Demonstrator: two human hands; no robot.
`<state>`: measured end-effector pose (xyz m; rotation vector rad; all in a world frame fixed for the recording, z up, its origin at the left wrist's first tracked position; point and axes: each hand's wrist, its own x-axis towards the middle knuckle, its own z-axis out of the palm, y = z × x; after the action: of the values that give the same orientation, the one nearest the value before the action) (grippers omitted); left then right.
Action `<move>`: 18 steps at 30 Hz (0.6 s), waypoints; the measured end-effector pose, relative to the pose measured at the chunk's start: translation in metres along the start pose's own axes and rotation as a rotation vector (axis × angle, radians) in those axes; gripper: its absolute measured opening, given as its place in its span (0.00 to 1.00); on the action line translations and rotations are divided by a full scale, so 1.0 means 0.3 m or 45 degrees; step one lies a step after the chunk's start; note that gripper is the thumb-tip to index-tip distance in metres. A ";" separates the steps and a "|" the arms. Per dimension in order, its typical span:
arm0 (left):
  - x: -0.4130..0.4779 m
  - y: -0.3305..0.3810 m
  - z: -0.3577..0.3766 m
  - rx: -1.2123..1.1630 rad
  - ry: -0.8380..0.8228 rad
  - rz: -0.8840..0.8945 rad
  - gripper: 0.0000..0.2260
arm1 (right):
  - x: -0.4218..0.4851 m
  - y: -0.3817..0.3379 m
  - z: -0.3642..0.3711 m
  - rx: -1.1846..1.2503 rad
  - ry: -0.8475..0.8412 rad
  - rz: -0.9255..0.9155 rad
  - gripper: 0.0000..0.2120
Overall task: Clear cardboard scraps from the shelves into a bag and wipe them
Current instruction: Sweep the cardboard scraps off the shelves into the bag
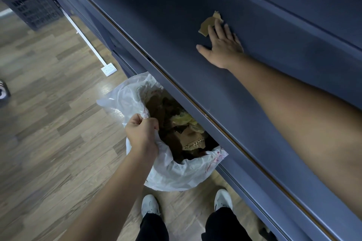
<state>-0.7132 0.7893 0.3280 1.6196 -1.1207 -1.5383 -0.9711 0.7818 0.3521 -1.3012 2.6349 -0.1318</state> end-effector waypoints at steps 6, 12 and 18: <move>0.010 0.007 -0.010 -0.009 -0.005 0.014 0.18 | 0.016 -0.054 0.004 -0.029 -0.093 -0.045 0.35; 0.021 0.015 -0.006 -0.016 0.004 -0.020 0.19 | -0.140 -0.116 0.048 -0.012 -0.061 -0.210 0.38; 0.041 0.021 -0.007 -0.004 0.010 -0.041 0.17 | -0.314 -0.156 0.084 -0.014 -0.084 -0.369 0.40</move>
<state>-0.7126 0.7754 0.3283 1.6477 -1.0927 -1.5522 -0.8735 0.8282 0.3486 -1.6543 2.3818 -0.1145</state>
